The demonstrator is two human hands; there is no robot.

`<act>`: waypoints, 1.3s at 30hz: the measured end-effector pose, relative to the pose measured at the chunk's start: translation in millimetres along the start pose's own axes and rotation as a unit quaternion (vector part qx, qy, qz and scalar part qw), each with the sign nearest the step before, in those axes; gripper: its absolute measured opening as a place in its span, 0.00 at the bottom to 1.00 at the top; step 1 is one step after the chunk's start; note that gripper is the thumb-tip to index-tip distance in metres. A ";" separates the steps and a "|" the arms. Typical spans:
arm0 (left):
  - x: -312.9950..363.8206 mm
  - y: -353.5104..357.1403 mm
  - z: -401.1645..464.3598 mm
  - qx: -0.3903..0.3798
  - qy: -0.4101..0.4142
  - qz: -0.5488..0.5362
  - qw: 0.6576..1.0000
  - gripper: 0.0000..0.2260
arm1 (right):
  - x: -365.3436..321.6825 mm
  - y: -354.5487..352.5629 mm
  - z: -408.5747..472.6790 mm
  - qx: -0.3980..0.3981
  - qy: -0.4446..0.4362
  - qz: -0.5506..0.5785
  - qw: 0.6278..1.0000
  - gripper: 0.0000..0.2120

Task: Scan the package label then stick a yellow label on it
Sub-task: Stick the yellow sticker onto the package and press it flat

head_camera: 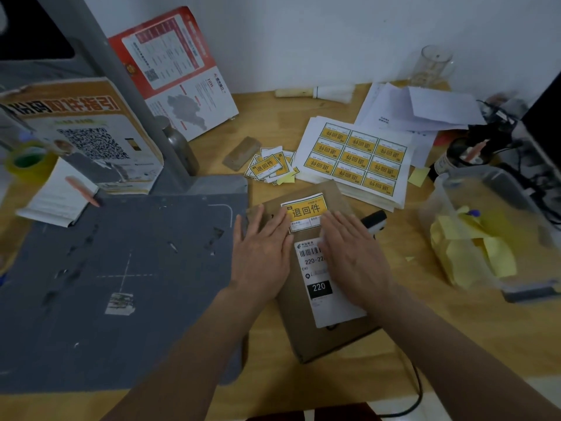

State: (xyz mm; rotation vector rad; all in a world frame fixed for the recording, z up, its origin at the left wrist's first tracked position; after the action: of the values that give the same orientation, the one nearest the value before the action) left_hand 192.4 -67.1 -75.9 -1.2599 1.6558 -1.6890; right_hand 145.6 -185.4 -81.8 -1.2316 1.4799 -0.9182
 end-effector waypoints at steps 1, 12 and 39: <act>0.8 0.0 -1.3 -0.001 0.004 0.002 1.000 0.26 | 4.3 -1.3 1.0 -0.005 0.015 -0.028 0.999 0.28; 3.5 1.7 -7.6 0.027 0.076 -0.007 0.997 0.20 | -14.1 -3.0 30.0 -0.065 -0.055 0.020 0.996 0.31; -11.8 24.9 8.1 -0.114 0.058 0.087 0.988 0.29 | 19.0 18.9 16.4 -0.060 0.016 -0.023 0.998 0.41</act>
State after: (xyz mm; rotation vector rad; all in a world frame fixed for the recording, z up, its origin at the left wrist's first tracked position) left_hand 198.1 -65.8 -104.0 -1.0949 2.0131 -1.5268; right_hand 156.4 -199.6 -107.7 -1.3481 1.5556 -0.8937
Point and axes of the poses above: each hand's wrist, its own z-axis towards the middle knuckle, its own y-axis out of the palm, x = y × z, the point moved 9 cm from there along z, towards the middle knuckle, and after that the axes turned 12 degrees about -x, right-handed, at the moved point
